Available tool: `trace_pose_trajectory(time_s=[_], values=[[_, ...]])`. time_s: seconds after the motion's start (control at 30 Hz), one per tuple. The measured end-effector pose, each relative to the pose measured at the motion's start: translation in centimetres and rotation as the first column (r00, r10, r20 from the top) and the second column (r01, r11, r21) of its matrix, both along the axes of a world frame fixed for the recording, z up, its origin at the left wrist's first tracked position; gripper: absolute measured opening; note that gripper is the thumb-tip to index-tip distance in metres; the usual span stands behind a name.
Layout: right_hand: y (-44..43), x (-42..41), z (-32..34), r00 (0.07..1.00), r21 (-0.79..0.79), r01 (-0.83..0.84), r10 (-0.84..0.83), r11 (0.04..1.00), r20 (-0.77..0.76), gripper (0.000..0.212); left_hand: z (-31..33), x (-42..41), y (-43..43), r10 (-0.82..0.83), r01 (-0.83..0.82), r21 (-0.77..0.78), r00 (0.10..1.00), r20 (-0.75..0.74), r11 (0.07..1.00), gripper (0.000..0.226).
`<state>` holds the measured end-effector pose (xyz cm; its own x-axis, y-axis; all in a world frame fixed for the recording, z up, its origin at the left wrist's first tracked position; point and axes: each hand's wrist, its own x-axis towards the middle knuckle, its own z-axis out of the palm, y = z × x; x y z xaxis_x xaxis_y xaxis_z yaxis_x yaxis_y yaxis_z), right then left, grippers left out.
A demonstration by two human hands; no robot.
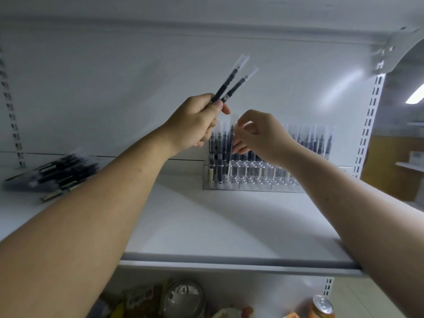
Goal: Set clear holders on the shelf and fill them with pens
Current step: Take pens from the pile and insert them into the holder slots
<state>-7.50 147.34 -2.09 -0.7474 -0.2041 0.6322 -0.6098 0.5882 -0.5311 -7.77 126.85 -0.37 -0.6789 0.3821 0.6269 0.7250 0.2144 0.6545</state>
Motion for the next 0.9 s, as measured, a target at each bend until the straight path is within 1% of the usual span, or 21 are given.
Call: trace_pose_trajectory(time_s=[0.2,0.5,0.67,0.8,0.9], values=[[0.12,-0.02,0.05,1.000,0.004,0.000,0.000,1.000,0.031,0.013,-0.06,-0.03,0.19,0.011,-0.012,-0.037,1.000,-0.011,0.999,0.028],[-0.59,-0.13,-0.01,1.000,0.041,0.027,-0.027,0.999,-0.002,0.014,-0.07,-0.06,0.09,-0.003,0.001,-0.074,1.000,-0.031,0.997,0.028],[-0.66,-0.23,0.07,0.998,0.036,0.044,-0.046,0.998,0.033,0.015,-0.12,-0.02,0.16,-0.012,0.010,-0.077,1.000,-0.024,0.997,0.028],[-0.76,-0.29,-0.36,0.994,0.093,0.056,-0.065,0.994,0.092,0.012,-0.18,-0.04,0.18,-0.004,0.002,-0.084,1.000,-0.027,0.996,0.029],[-0.49,-0.29,-0.26,0.991,0.126,0.083,-0.095,0.989,0.096,0.009,-0.15,-0.10,0.11,0.000,-0.003,-0.091,0.999,-0.036,0.996,0.030]])
